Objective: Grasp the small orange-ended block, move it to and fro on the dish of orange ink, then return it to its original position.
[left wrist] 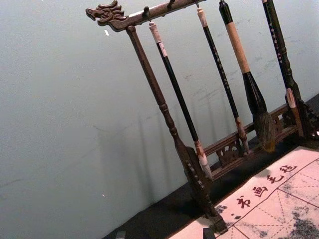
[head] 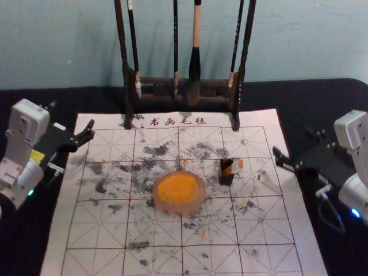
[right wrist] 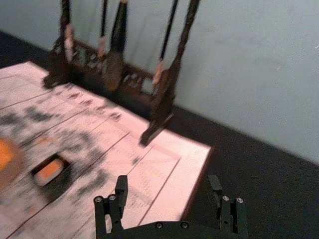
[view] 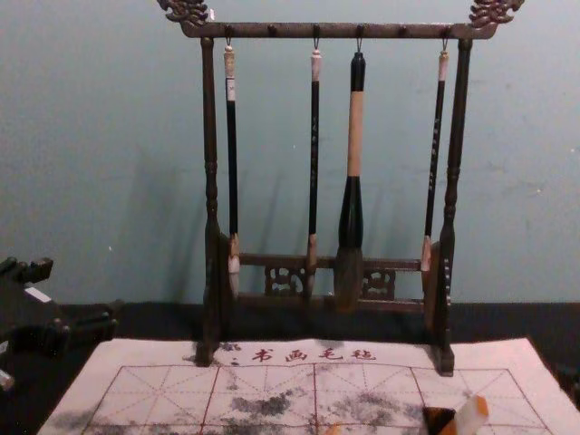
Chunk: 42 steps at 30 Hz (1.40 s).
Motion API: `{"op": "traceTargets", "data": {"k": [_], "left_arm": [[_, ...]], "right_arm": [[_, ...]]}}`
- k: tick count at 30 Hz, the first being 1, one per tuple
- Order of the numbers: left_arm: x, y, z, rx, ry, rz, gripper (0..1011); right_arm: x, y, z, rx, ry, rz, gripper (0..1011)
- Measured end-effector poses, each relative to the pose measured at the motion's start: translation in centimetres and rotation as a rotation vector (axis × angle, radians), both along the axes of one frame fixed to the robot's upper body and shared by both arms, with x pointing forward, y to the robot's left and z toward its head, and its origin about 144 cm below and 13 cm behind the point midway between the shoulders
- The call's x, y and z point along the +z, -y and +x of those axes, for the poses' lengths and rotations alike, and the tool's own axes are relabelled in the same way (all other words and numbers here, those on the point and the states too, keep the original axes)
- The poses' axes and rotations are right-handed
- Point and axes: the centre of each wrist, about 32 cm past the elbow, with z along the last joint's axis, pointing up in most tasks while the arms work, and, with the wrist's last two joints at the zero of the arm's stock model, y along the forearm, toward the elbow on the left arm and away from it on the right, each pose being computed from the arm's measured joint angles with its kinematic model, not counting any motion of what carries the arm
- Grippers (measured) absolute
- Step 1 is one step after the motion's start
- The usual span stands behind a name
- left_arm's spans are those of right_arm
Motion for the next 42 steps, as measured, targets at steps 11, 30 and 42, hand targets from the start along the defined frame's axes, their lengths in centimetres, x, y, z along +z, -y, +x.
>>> {"op": "traceTargets", "data": {"k": [11, 30, 42], "left_arm": [[0.0, 0.0, 0.0, 0.000, 0.000, 0.000, 1001], [0.0, 0.0, 0.0, 0.000, 0.000, 0.000, 1001], [0.0, 0.0, 0.0, 0.000, 0.000, 0.000, 1001]], "right_arm": [[0.5, -1.3, -2.6, 0.112, -0.145, 0.034, 1003], [1.1, -5.9, -1.5, 0.130, -0.266, 0.200, 1003], [2.1, -7.2, 0.1, 0.073, -0.341, 0.312, 1003]]}}
